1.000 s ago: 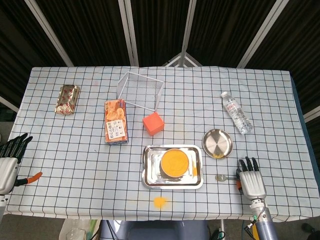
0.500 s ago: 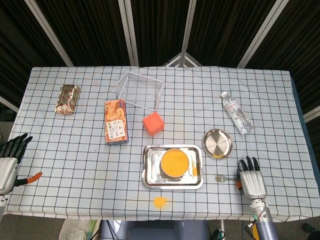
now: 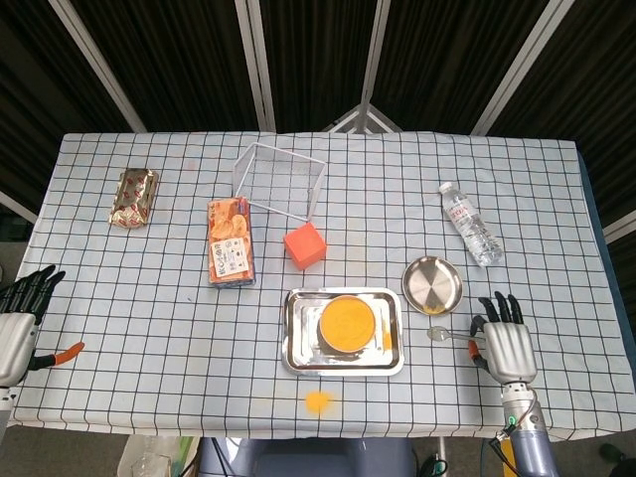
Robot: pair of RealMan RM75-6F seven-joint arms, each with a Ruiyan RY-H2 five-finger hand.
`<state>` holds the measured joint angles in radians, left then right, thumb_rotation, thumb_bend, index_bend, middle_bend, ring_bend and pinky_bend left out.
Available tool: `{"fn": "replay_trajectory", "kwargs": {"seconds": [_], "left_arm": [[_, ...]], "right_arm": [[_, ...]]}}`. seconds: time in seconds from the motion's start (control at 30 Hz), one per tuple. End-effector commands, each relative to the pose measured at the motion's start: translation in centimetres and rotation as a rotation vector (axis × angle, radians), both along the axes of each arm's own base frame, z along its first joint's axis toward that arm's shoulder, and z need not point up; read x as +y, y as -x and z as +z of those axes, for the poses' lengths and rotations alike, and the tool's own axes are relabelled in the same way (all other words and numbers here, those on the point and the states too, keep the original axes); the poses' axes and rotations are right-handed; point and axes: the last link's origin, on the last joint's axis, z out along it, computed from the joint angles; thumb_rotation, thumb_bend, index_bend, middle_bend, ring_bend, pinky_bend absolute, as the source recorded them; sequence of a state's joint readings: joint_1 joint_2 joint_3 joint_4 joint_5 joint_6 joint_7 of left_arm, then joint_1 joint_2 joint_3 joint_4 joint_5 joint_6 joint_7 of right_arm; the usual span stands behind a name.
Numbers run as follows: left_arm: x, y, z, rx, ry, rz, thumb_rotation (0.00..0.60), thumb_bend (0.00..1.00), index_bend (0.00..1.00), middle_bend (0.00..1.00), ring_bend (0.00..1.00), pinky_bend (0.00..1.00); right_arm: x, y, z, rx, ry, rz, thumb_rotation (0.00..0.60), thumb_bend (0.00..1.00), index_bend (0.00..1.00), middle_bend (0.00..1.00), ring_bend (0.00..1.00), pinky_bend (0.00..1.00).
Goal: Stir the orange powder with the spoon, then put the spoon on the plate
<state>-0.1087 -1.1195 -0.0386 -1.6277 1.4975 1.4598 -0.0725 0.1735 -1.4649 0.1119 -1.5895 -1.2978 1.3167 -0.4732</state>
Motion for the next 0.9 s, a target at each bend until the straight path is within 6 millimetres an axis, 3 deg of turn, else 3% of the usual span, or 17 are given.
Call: {"fn": "replay_trajectory", "kwargs": {"seconds": [0.03,0.2,0.5,0.9], "left_arm": [[0.0,0.0,0.0,-0.002,0.002,0.000,0.600,0.00,0.00,0.00,0.00,0.00],[0.0,0.0,0.1,-0.008,0.005,-0.003,0.600,0.00,0.00,0.00,0.00,0.00],[0.0,0.0,0.1,-0.019,0.013,-0.001,0.600,0.00,0.00,0.00,0.00,0.00],[0.0,0.0,0.0,-0.025,0.019,0.005,0.600,0.00,0.00,0.00,0.00,0.00]], "right_arm": [[-0.8,-1.7,0.6,0.023,-0.002,0.018,0.600,0.45,0.57,0.21,0.00,0.00],[-1.3,-4.7,-0.3,0.049,-0.021,0.072,0.600,0.45,0.60,0.26,0.07,0.00],[-1.3,-9.3,-2.9,0.105,-0.057,0.146,0.600,0.45,0.60,0.29,0.10,0.00],[-2.6,-12.6,-5.1,0.189,-0.053,0.136,0.600,0.45,0.60,0.29,0.10,0.00]]}}
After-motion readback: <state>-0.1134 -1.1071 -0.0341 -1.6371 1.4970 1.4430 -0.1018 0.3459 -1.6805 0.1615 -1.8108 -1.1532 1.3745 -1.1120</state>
